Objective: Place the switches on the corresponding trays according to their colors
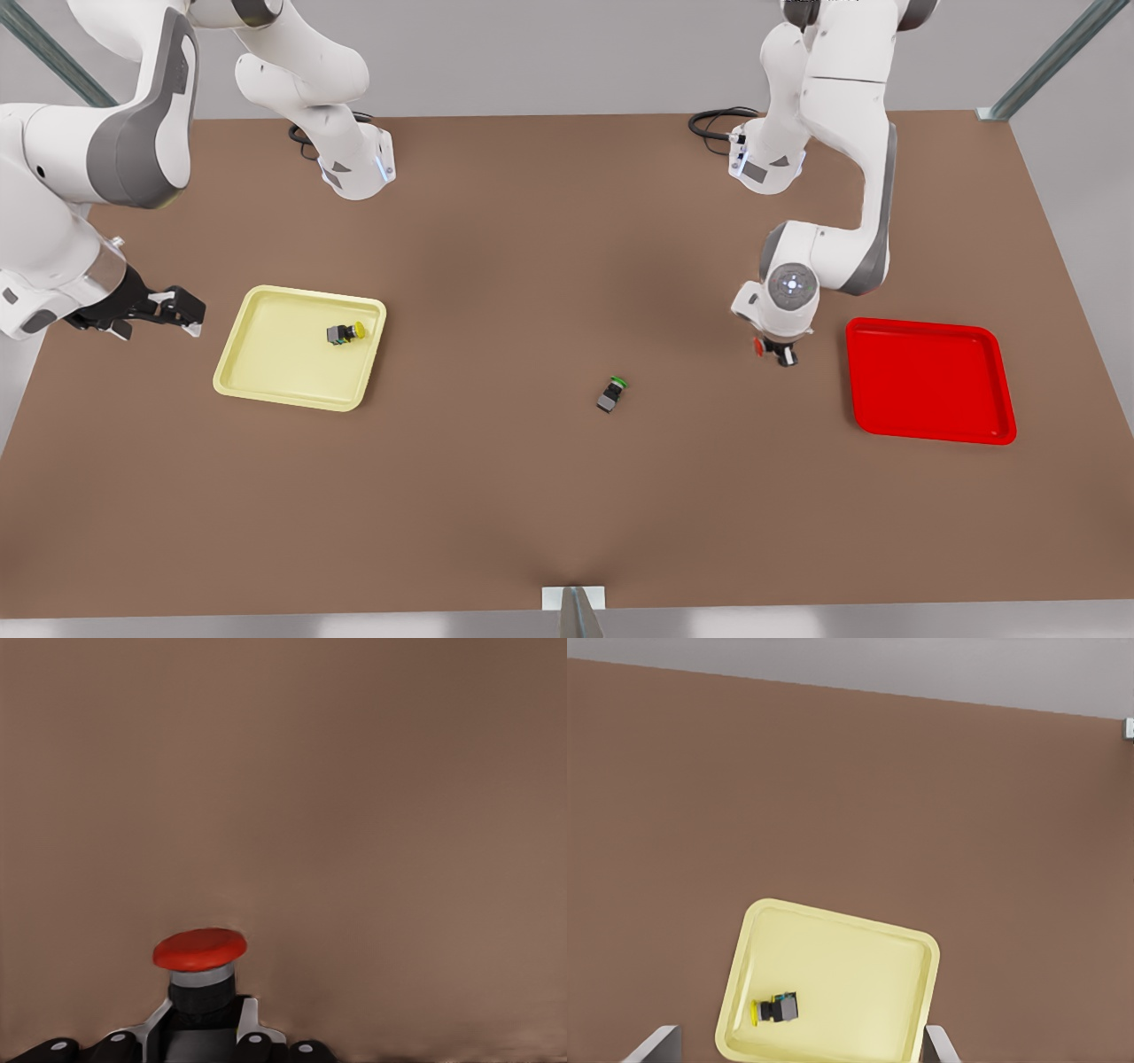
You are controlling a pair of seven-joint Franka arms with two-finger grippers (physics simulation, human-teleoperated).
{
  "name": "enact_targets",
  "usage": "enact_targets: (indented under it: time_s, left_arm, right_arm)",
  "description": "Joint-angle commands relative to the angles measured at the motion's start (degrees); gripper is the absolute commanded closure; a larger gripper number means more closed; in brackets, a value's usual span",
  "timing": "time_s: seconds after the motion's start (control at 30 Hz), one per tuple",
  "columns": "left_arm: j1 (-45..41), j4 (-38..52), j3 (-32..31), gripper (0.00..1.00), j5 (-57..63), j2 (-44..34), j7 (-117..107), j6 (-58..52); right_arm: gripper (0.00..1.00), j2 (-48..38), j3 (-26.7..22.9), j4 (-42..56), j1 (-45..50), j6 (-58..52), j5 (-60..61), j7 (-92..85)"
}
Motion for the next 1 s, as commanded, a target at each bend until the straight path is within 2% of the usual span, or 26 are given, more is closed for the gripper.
enact_targets:
  time_s: [0.0, 0.1, 0.37, 0.47, 0.5, 0.53, 0.8, 0.83, 0.87, 0.9, 0.97]
  left_arm:
    - [0.01, 0.02, 0.79, 0.44, -6.25, 0.18, 1.92, -0.33]
    - [3.70, -0.07, 5.10, 0.44, -6.25, 2.03, 13.61, 2.92]
    - [21.62, -0.07, 5.01, 0.44, -6.25, 8.18, 33.56, 11.18]
    - [24.26, 0.20, 4.31, 0.42, -6.61, 11.43, 34.62, 15.40]
    - [24.35, 0.55, 4.31, 0.25, -6.69, 12.66, 34.62, 16.02]
    - [24.88, 0.55, 4.31, 0.00, -6.69, 12.75, 34.53, 16.02]
    - [24.88, 0.72, 4.31, 0.00, -8.71, 12.49, 34.36, 15.06]
    - [24.79, 6.15, 4.49, 0.00, -16.34, 12.14, 33.92, 5.70]
    - [24.44, 16.07, 4.49, 0.00, -19.61, 12.14, 27.54, -10.55]
    - [24.09, 25.48, 3.44, 0.00, -19.70, 12.31, 16.02, -22.01]
    - [24.09, 36.92, 0.45, 0.00, -23.99, 12.75, -9.89, -25.73]
  right_arm:
    - [0.00, -0.07, 0.00, 0.00, -0.03, 0.00, 0.00, 0.00]
    - [0.00, -0.07, 0.00, 0.00, -0.12, -0.08, 0.00, 0.00]
    - [0.00, -0.07, 0.00, 0.00, -0.03, 0.44, 0.00, 0.00]
    - [0.00, 0.02, 0.00, -0.09, 0.06, 0.44, 0.00, 0.00]
    - [0.00, 0.37, 0.00, 0.00, -0.03, 0.79, 0.00, 0.00]
    - [0.00, 0.37, 0.00, 0.00, -0.03, 0.80, 0.00, 0.00]
    - [0.00, 0.37, 0.00, 0.00, 0.06, 0.80, 0.00, 0.00]
    - [0.00, 0.37, 0.00, 0.00, 0.06, 0.80, 0.00, 0.00]
    - [0.00, 0.37, 0.00, 0.00, 0.06, 0.80, 0.00, 0.00]
    - [0.00, 0.37, 0.00, 0.00, -0.03, 0.80, 0.00, 0.00]
    - [0.00, 0.37, 0.00, 0.00, 0.06, 0.80, 0.00, 0.00]
